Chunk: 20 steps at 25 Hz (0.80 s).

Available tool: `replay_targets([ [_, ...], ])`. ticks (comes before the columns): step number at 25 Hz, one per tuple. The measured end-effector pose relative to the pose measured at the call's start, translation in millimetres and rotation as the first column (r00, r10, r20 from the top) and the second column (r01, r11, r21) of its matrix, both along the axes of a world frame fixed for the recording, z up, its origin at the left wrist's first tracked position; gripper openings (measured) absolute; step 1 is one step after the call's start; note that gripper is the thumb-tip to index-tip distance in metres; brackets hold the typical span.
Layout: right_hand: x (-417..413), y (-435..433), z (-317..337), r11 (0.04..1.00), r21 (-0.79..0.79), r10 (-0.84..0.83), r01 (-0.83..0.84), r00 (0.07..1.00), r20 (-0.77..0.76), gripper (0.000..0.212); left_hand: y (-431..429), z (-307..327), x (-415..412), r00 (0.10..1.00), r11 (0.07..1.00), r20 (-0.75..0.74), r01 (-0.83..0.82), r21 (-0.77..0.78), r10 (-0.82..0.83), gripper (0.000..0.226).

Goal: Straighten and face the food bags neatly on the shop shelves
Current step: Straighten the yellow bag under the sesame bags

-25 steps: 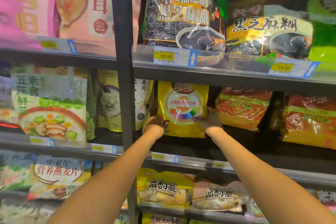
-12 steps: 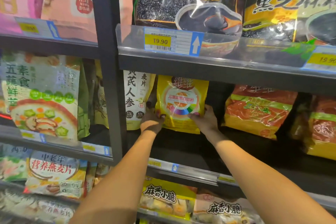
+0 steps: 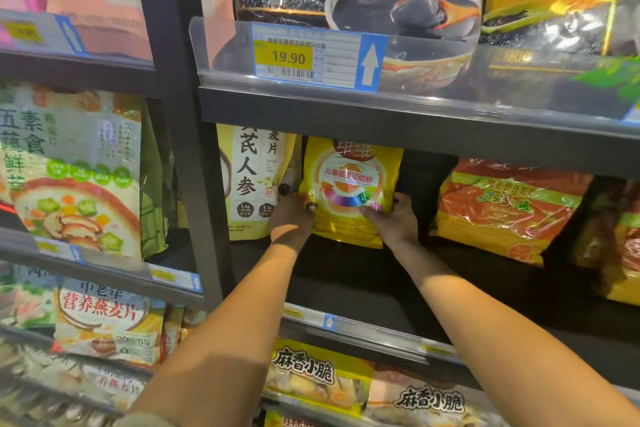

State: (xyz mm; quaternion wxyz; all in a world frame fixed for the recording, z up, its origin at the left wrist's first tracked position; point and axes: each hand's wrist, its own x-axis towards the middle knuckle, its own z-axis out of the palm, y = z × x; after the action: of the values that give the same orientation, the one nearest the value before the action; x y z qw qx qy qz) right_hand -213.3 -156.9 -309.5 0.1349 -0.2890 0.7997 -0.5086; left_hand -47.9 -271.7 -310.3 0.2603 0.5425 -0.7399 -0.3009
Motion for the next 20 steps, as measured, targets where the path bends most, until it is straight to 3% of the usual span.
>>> replay_targets([
  [8,1.7,3.4,7.8,0.996,0.083,0.012,-0.009,0.999,-0.043,0.098,6.3,4.4,5.1,1.0,1.0,-0.016,0.014,0.018,-0.014,0.041],
  [14,13.8,40.1,22.0,0.977,0.211,0.047,-0.007,0.981,-0.186,0.102,26.6,8.8,29.2,0.988,0.989,-0.048,0.151,0.007,-0.15,0.047],
  [17,29.5,70.3,23.4,0.953,0.303,0.084,0.008,0.954,-0.289,0.096,47.8,8.5,43.7,0.959,0.967,0.169,0.241,-0.077,-0.226,0.064],
  [20,45.6,102.2,30.4,0.905,0.42,0.143,0.07,0.879,-0.455,0.093,73.6,15.3,56.4,0.876,0.912,0.391,0.371,-0.177,-0.281,0.072],
])
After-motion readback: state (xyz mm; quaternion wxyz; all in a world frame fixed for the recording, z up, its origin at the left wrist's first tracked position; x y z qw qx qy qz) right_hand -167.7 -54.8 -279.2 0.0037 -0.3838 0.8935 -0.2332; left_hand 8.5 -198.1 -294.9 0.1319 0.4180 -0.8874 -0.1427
